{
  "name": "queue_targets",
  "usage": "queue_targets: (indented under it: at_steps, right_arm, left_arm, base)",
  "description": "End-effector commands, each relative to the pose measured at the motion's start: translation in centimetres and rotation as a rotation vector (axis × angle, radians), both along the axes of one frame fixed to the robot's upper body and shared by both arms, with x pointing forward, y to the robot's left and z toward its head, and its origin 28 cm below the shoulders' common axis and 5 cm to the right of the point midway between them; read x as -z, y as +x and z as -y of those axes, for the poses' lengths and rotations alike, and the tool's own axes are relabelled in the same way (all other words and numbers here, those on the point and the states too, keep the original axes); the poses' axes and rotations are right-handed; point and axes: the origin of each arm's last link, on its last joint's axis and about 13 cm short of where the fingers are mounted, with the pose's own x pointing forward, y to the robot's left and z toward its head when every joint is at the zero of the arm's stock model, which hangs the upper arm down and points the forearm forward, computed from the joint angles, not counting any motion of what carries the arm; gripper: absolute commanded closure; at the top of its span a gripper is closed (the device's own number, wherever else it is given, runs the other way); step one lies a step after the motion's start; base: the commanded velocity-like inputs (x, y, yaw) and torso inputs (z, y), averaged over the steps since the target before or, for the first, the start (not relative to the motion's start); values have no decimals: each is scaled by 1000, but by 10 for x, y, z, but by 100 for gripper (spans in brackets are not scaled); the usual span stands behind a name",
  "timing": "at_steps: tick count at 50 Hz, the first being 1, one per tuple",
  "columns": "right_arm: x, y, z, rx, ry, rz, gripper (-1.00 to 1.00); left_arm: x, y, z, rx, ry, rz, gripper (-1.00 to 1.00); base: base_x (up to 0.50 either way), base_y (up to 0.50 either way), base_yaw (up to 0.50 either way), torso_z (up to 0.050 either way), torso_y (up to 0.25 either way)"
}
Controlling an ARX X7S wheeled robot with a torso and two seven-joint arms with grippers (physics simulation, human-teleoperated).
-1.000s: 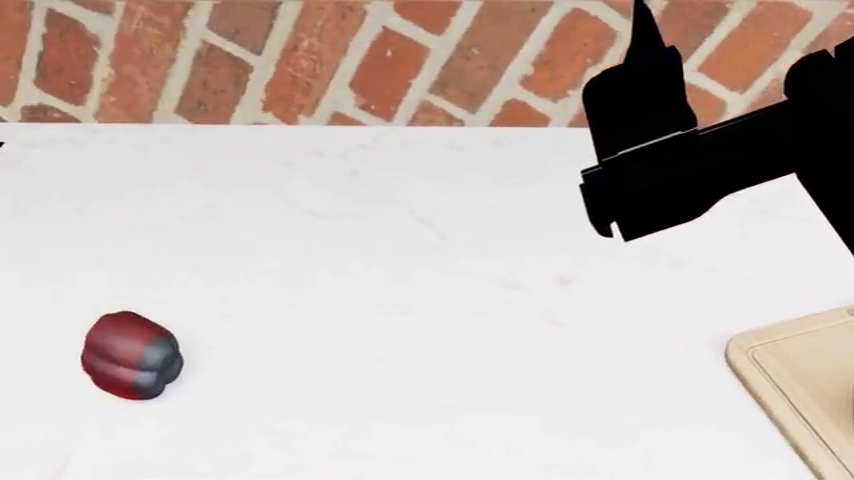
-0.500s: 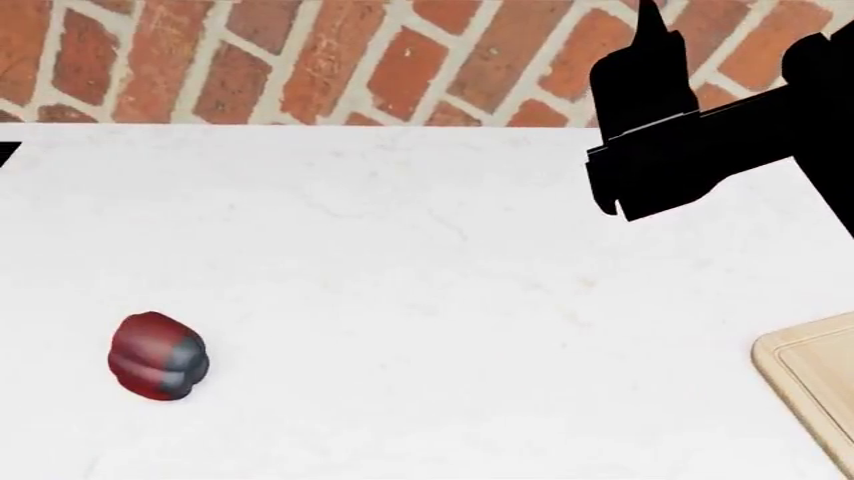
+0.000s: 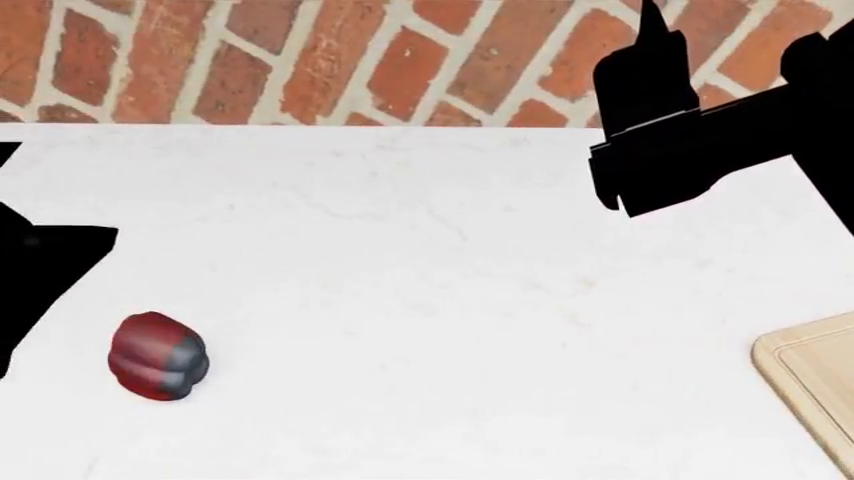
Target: Place the avocado, onion, tomato and bell pepper on the cutting board.
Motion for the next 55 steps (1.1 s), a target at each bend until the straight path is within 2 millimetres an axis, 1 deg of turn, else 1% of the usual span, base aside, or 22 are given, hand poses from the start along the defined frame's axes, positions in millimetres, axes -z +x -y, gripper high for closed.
queue_targets:
  at_steps: [1, 15, 22, 27, 33, 40, 46, 51, 55]
  right_arm:
    - [1, 3, -2, -17, -7, 22, -100]
    - [3, 2, -2, -16, -2, 18, -100]
    - [5, 1, -1, -14, -2, 18, -100]
    - [6, 1, -1, -13, 8, 16, -100]
    - [9, 1, 1, -6, 10, 14, -100]
    - [11, 3, 2, -4, 11, 11, -100]
    - [12, 2, 2, -1, 13, 10, -100]
    - [10, 2, 2, -2, 11, 10, -100]
    - [13, 1, 2, -1, 13, 3, -100]
  left_arm:
    - [18, 19, 13, 50, 81, -9, -100]
    - [37, 35, 27, 94, 99, -19, -100]
    - [40, 38, 32, 111, 100, -21, -100]
    - [49, 44, 37, 119, 95, -32, -100]
    - [60, 51, 39, 112, 96, -47, -100]
    - [68, 54, 42, 114, 104, -56, -100]
    - [74, 58, 40, 94, 111, -66, -100]
    - [75, 61, 40, 86, 107, -68, -100]
    - [81, 63, 38, 72, 105, -73, -100]
  base:
    - [0, 0, 0, 0, 0]
    - [0, 0, 0, 0, 0]
    - [0, 0, 0, 0, 0]
    - [0, 0, 0, 0, 0]
    - [0, 0, 0, 0, 0]
    - [0, 0, 0, 0, 0]
    - [0, 0, 0, 0, 0]
    - [0, 0, 0, 0, 0]
    - [0, 0, 0, 0, 0]
